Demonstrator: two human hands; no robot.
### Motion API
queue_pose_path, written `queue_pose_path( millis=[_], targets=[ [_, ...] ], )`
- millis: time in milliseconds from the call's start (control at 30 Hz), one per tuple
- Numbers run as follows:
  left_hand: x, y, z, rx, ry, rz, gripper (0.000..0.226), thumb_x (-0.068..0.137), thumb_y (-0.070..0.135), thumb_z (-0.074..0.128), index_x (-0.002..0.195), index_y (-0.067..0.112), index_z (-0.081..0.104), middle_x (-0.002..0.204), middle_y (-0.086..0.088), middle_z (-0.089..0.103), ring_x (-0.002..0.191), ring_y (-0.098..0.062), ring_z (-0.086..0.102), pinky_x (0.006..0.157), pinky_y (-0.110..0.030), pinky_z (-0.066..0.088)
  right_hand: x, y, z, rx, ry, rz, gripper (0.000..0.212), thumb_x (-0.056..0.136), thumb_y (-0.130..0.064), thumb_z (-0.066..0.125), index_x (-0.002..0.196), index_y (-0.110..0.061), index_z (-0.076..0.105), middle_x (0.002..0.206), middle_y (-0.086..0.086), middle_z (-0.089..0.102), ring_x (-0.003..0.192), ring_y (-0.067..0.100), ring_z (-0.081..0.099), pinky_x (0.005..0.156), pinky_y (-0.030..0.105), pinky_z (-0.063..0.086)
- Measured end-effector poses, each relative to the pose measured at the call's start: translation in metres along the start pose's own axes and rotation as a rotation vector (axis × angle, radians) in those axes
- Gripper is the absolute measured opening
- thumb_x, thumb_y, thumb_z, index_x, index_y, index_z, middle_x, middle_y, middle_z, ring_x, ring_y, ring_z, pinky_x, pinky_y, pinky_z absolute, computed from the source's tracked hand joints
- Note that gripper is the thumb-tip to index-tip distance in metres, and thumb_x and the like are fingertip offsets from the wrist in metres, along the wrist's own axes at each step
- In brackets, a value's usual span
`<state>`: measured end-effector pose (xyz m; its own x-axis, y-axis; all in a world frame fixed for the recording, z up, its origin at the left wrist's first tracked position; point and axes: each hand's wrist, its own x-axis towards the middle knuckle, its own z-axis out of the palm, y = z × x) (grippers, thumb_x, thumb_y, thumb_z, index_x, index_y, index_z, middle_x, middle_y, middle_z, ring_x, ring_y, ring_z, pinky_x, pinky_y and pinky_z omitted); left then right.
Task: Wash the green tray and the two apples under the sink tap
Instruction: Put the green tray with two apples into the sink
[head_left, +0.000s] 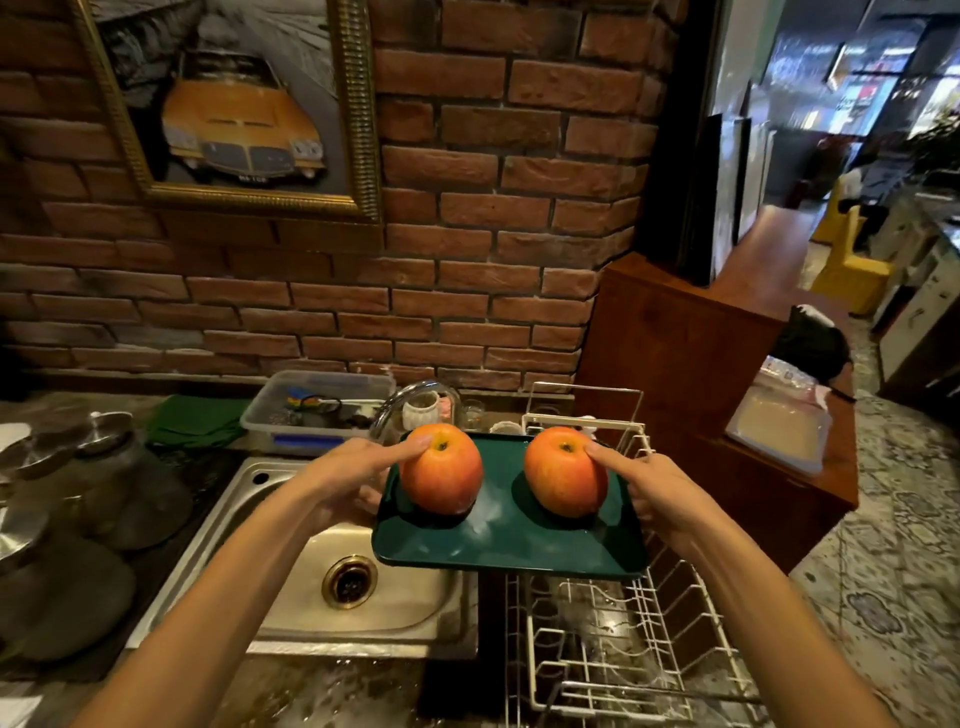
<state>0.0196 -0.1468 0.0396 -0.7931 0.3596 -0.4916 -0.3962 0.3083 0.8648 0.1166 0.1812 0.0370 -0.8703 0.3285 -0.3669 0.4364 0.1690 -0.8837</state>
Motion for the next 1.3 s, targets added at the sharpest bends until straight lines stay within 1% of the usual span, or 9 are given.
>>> queue_pose_path(
  millis=[133, 333, 400, 500, 667, 800, 1000, 1133, 1300],
  targets=[
    [-0.008, -0.023, -0.042, 0.009, 0.053, -0.023, 0.081, 0.053, 0.068, 0.083, 0.106, 0.009, 0.065, 0.066, -0.001, 0.062, 0.048, -0.013, 0.055, 0.065, -0.035, 0.053, 0.003, 0.002, 0.044, -0.015, -0.062, 0.029, 0.102, 0.049, -0.075, 0.077, 0.117, -0.001, 0.062, 0.09, 0.008, 0.062, 0.082, 0.025, 0.059, 0.092, 0.049, 0.055],
    [-0.013, -0.058, -0.105, -0.011, 0.071, -0.067, 0.08, 0.044, 0.071, 0.084, 0.102, 0.017, 0.068, 0.056, 0.006, 0.065, 0.048, -0.009, 0.059, 0.052, -0.029, 0.051, 0.009, 0.003, 0.115, 0.015, -0.082, 0.08, 0.096, 0.063, -0.065, 0.081, 0.131, -0.005, 0.05, 0.113, 0.014, 0.062, 0.101, 0.031, 0.062, 0.09, 0.05, 0.055],
    [-0.01, -0.07, -0.122, -0.03, 0.087, -0.095, 0.088, 0.047, 0.069, 0.086, 0.107, 0.007, 0.066, 0.08, -0.017, 0.075, 0.047, -0.01, 0.053, 0.049, -0.036, 0.058, 0.01, 0.004, 0.138, 0.026, -0.078, 0.107, 0.089, 0.064, -0.061, 0.081, 0.124, -0.005, 0.048, 0.112, 0.011, 0.059, 0.103, 0.031, 0.06, 0.088, 0.049, 0.054],
    [-0.004, -0.088, -0.149, -0.044, 0.12, -0.125, 0.087, 0.06, 0.062, 0.085, 0.121, 0.004, 0.061, 0.134, -0.038, 0.051, 0.061, -0.016, 0.054, 0.047, -0.03, 0.052, 0.017, 0.007, 0.173, 0.052, -0.104, 0.179, 0.083, 0.065, -0.058, 0.083, 0.12, -0.005, 0.05, 0.092, 0.006, 0.051, 0.082, 0.025, 0.052, 0.075, 0.042, 0.048],
    [0.019, -0.115, -0.183, -0.08, 0.1, -0.154, 0.094, 0.052, 0.057, 0.09, 0.129, 0.013, 0.059, 0.12, -0.014, 0.065, 0.098, -0.03, 0.066, 0.066, -0.034, 0.051, 0.033, 0.021, 0.216, 0.124, -0.119, 0.261, 0.068, 0.057, -0.051, 0.089, 0.099, -0.013, 0.05, 0.074, -0.002, 0.042, 0.063, 0.015, 0.041, 0.065, 0.036, 0.049],
    [0.045, -0.132, -0.2, -0.082, 0.104, -0.185, 0.092, 0.056, 0.05, 0.091, 0.134, 0.015, 0.055, 0.113, -0.011, 0.065, 0.087, -0.024, 0.065, 0.061, -0.031, 0.048, 0.054, 0.038, 0.243, 0.146, -0.064, 0.292, 0.061, 0.067, -0.037, 0.088, 0.107, -0.008, 0.053, 0.089, 0.005, 0.055, 0.086, 0.024, 0.056, 0.092, 0.05, 0.053],
    [0.092, -0.16, -0.212, -0.163, 0.099, -0.242, 0.123, 0.034, 0.052, 0.094, 0.141, 0.015, 0.047, 0.118, -0.007, 0.061, 0.098, -0.025, 0.064, 0.064, -0.036, 0.048, 0.09, 0.057, 0.272, 0.125, -0.03, 0.354, 0.048, 0.068, -0.035, 0.087, 0.095, -0.016, 0.053, 0.11, 0.011, 0.057, 0.094, 0.02, 0.056, 0.075, 0.041, 0.053],
    [0.127, -0.182, -0.218, -0.254, 0.114, -0.268, 0.131, 0.03, 0.048, 0.098, 0.144, 0.013, 0.043, 0.129, -0.013, 0.06, 0.109, -0.028, 0.062, 0.072, -0.04, 0.052, 0.12, 0.075, 0.287, 0.202, -0.052, 0.405, 0.078, 0.072, -0.027, 0.086, 0.135, -0.003, 0.045, 0.114, 0.011, 0.057, 0.095, 0.021, 0.055, 0.073, 0.035, 0.051],
    [0.17, -0.21, -0.224, -0.339, 0.11, -0.321, 0.108, 0.025, 0.041, 0.102, 0.122, 0.021, 0.057, 0.12, -0.011, 0.068, 0.116, -0.03, 0.062, 0.099, -0.05, 0.051, 0.156, 0.099, 0.303, 0.284, -0.048, 0.434, 0.093, 0.076, -0.018, 0.083, 0.151, -0.003, 0.031, 0.143, 0.019, 0.05, 0.121, 0.027, 0.051, 0.1, 0.039, 0.044]
  ],
)
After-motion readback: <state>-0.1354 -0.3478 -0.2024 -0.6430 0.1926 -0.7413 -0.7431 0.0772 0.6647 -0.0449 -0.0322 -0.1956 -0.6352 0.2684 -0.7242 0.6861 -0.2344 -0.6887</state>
